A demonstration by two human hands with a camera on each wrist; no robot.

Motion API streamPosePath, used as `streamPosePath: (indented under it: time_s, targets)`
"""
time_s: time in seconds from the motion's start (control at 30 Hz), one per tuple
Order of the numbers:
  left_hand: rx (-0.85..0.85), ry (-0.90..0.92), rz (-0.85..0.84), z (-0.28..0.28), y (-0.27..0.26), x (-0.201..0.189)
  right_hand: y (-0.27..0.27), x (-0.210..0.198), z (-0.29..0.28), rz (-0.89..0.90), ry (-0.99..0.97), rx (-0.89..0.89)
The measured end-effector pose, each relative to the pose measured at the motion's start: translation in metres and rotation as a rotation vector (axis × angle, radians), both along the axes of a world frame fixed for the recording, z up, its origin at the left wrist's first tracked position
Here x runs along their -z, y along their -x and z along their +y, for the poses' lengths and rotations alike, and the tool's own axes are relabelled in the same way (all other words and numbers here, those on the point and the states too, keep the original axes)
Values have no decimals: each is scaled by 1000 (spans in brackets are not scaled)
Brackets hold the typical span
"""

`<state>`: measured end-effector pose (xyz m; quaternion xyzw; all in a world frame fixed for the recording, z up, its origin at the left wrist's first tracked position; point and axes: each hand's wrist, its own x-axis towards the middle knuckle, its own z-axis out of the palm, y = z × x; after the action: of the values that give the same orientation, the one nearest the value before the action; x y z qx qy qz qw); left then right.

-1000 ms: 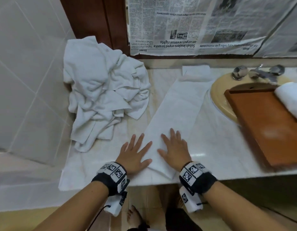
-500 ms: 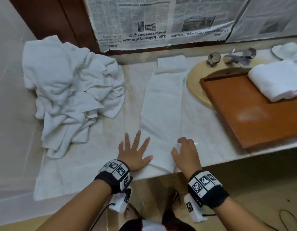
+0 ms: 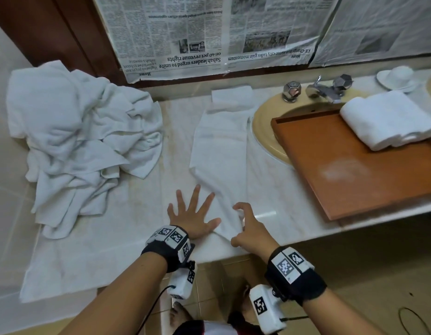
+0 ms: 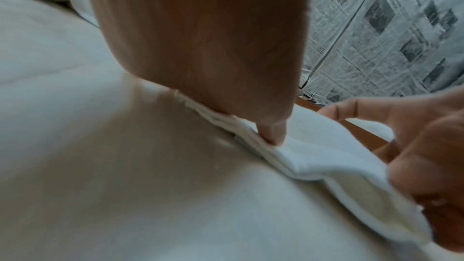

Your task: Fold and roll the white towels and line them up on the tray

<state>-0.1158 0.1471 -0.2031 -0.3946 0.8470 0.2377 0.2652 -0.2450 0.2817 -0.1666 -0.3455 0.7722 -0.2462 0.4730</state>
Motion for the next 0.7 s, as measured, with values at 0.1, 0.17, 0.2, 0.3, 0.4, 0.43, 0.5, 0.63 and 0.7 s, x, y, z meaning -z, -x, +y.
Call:
streamPosePath:
  time_s: [0.1, 0.17, 0.2, 0.3, 0.4, 0.43, 0.5, 0.63, 0.7]
  targets:
    - [-12, 13, 7, 1, 0, 0, 3, -1, 4, -45, 48, -42]
    - [-18, 26, 19, 1, -2, 2, 2, 1, 7, -24, 42, -121]
    - [-21, 33, 28, 2, -2, 2, 0, 2, 8, 1, 33, -167]
    - [-38, 43, 48, 5, -3, 5, -5, 3, 10, 108, 16, -268]
    - [-55, 44, 65, 8, -5, 7, -6, 1, 8, 168, 27, -256]
    - [-63, 44, 74, 9, -7, 7, -6, 0, 8, 174, 39, -219]
    - [-82, 41, 91, 11, -9, 7, -5, 0, 8, 184, 79, -152]
    - [-95, 47, 113, 16, -17, 7, -5, 4, 11, 221, 162, -137]
    - [-81, 47, 124, 19, -25, 8, -5, 7, 13, 230, 208, -125]
